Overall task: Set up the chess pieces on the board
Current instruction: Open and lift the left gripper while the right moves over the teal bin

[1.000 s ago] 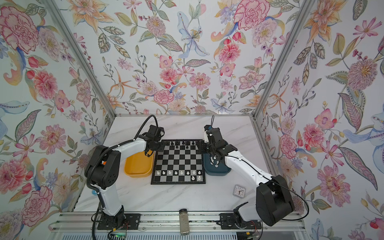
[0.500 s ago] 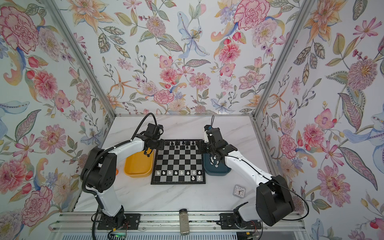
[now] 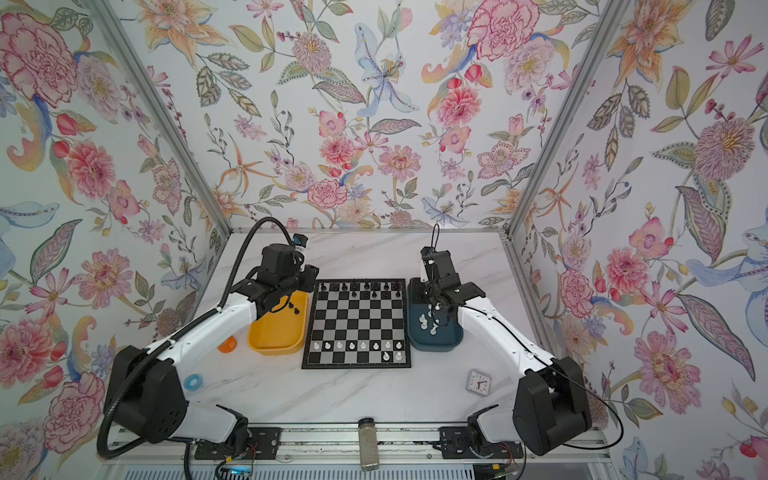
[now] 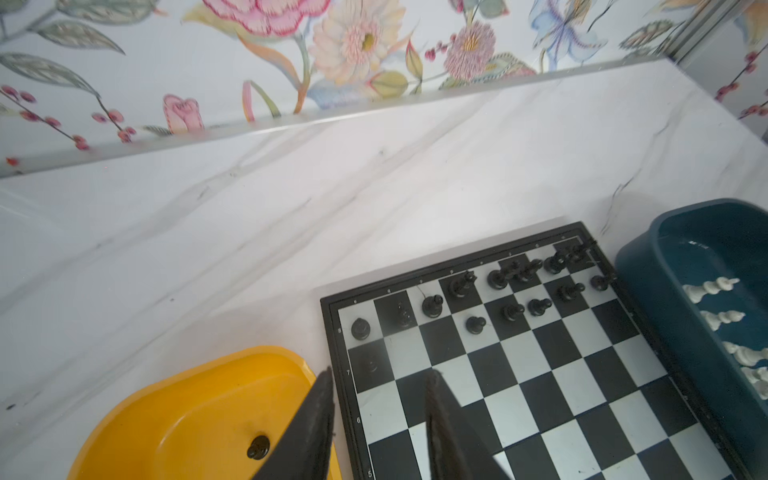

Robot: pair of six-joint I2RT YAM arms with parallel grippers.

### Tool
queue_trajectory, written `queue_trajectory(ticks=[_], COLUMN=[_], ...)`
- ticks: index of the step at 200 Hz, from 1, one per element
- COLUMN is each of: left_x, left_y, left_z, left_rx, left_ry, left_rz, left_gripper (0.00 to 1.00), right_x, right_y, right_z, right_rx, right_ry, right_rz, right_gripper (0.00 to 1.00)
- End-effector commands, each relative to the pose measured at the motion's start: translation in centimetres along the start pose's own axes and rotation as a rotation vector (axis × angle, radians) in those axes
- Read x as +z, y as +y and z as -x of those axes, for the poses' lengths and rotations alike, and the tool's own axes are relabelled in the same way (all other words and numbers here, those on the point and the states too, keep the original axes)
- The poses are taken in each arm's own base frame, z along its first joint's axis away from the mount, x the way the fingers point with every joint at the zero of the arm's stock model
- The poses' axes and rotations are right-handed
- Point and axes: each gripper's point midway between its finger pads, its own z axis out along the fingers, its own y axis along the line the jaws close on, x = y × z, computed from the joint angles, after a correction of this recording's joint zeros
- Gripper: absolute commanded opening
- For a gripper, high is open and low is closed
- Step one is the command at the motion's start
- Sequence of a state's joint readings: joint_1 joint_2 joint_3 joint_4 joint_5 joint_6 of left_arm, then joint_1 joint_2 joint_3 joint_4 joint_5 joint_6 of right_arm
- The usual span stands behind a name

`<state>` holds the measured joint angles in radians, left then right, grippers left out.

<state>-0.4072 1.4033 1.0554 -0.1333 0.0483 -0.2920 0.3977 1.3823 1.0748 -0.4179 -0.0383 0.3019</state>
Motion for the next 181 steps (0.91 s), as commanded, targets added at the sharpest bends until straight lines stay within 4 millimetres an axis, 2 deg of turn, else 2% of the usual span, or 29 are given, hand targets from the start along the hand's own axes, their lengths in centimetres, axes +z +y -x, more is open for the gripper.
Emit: queue_trajectory(ticks=[1,29,74,124,181], left_x=[-2.4,-4.5,-6.0,-7.1,-7.0], left_y=[0.0,1.5,3.1,3.4,3.5], left_z=[2.2,2.2,1.8,1.7,1.5], left_rx=[0.012,0.003,-0.034,-0.022,-0.025], left_ry=[-0.159,-0.259,-0.33,-0.369,-0.366], left_rz=[-0.004,0.03,0.04,0.038,0.034], left_gripper=[0.41,0.45,0.48,0.49,0.49], right_x=[-0.8,0.5,4.0,6.2,7.8], right_y=[-2.8,-4.9,-7.3,-8.1,-8.6], right_z=[-0.5,-1.0,-2.2,-3.0,-3.7], right_rx=[-0.027,-0.043,-0.087,-0.098,-0.092], right_ry=[0.057,0.12,0.242,0.298,0.328], right_rz=[-0.098,-0.162,-0.254,-0.287,-0.288], right_gripper=[0.35,0.36,0.37,0.41,0.41])
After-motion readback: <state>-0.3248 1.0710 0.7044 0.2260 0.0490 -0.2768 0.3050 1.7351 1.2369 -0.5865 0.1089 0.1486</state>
